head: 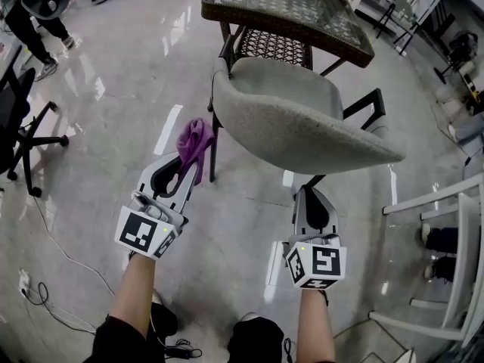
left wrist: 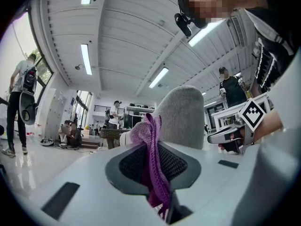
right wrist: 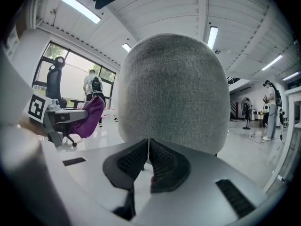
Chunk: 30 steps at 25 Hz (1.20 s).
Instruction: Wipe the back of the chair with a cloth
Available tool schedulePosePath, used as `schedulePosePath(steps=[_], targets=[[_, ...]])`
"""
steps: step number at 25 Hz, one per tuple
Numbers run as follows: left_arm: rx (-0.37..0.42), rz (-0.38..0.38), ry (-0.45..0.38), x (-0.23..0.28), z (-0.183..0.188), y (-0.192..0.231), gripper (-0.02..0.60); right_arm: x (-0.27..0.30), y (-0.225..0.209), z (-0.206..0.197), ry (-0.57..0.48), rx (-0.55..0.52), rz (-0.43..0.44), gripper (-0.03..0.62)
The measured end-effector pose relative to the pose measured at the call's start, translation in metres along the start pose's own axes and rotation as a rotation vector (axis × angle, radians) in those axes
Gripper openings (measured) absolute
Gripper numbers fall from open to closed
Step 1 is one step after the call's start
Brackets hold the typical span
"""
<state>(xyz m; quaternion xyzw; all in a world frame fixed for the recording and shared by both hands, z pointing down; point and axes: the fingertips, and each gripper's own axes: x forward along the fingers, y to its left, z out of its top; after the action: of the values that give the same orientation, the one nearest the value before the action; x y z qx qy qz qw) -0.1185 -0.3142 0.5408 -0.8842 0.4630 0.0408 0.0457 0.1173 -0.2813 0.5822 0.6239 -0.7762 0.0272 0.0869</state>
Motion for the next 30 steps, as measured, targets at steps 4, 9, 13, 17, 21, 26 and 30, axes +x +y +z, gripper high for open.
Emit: schedulePosePath(steps=[4, 9, 13, 17, 21, 26, 30], targets=[[-0.012, 0.005, 0.013, -0.004, 0.028, 0.001, 0.081, -0.016, 0.001, 0.026, 0.019, 0.009, -0.011, 0.028], [-0.033, 0.007, 0.032, -0.005, 0.073, 0.002, 0.081, -0.038, -0.008, 0.068, 0.026, 0.06, -0.046, 0.028], [-0.038, 0.007, 0.051, -0.007, 0.11, -0.001, 0.081, -0.055, -0.01, 0.103, 0.046, 0.058, -0.052, 0.028], [-0.034, 0.009, 0.061, -0.007, 0.156, -0.003, 0.081, -0.07, -0.016, 0.15, 0.045, 0.055, -0.063, 0.028], [-0.022, 0.013, 0.067, -0.013, 0.201, -0.003, 0.081, -0.082, -0.021, 0.2, 0.036, 0.045, -0.074, 0.028], [-0.022, 0.01, 0.061, -0.015, 0.263, -0.004, 0.081, -0.1, -0.027, 0.259, 0.025, 0.047, -0.082, 0.028], [-0.028, 0.011, 0.054, -0.016, 0.313, -0.007, 0.081, -0.114, -0.029, 0.303, 0.019, 0.047, -0.087, 0.028]])
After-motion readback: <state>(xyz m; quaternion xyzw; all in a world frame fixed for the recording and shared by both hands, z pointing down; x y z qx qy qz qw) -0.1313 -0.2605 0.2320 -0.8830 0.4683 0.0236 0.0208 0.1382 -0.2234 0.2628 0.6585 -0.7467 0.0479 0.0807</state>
